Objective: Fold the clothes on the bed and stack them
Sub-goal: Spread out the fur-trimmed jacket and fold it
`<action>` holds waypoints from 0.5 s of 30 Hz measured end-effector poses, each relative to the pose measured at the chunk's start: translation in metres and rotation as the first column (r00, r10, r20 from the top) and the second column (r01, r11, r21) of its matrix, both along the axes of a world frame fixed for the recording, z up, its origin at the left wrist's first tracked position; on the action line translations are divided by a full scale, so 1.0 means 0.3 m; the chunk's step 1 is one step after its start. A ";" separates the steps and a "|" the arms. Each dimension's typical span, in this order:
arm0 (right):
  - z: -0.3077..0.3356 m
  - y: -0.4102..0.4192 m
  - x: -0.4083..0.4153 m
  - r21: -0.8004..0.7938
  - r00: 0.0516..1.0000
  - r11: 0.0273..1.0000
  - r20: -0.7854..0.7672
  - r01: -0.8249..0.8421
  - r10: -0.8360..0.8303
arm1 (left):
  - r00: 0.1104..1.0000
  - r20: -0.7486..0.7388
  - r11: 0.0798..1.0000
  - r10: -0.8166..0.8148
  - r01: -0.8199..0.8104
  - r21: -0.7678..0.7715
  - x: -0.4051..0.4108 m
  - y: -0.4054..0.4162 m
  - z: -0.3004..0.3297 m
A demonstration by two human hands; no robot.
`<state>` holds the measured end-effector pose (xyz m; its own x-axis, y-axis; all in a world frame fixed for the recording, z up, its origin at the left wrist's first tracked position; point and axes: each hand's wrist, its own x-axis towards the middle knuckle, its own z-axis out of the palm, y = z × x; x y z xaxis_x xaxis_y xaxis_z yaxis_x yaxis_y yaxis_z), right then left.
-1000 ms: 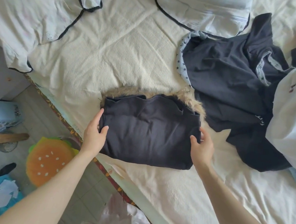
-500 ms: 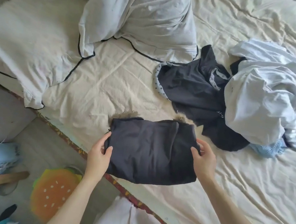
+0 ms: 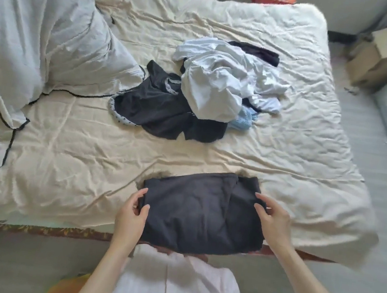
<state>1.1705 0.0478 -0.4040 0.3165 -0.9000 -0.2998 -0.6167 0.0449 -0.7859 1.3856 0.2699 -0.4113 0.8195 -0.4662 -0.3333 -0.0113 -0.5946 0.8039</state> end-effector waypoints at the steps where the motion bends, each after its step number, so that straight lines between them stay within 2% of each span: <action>1: 0.012 0.003 -0.071 -0.001 0.999 0.999 -0.009 0.042 -0.042 | 0.999 -0.006 0.999 -0.040 0.040 0.001 -0.035 -0.029 0.013; 8: 0.109 -0.030 -0.541 -0.081 0.934 0.931 -0.011 0.356 -0.358 | 0.949 -0.026 0.949 -0.313 0.311 -0.060 -0.369 -0.321 0.088; 12: 0.142 -0.102 -0.835 -0.138 0.887 0.879 -0.007 0.456 -0.461 | 0.914 -0.006 0.911 -0.406 0.404 -0.088 -0.600 -0.514 0.121; 15: 0.150 -0.188 -1.065 -0.116 0.855 0.849 0.006 0.515 -0.518 | 0.888 0.013 0.882 -0.461 0.459 -0.102 -0.802 -0.670 0.131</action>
<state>0.8511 -0.0087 -0.3589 -0.2093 -0.9589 -0.1917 -0.5470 0.2774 -0.7898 1.1450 0.0689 -0.3720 0.5013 -0.8210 -0.2732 -0.2545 -0.4417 0.8603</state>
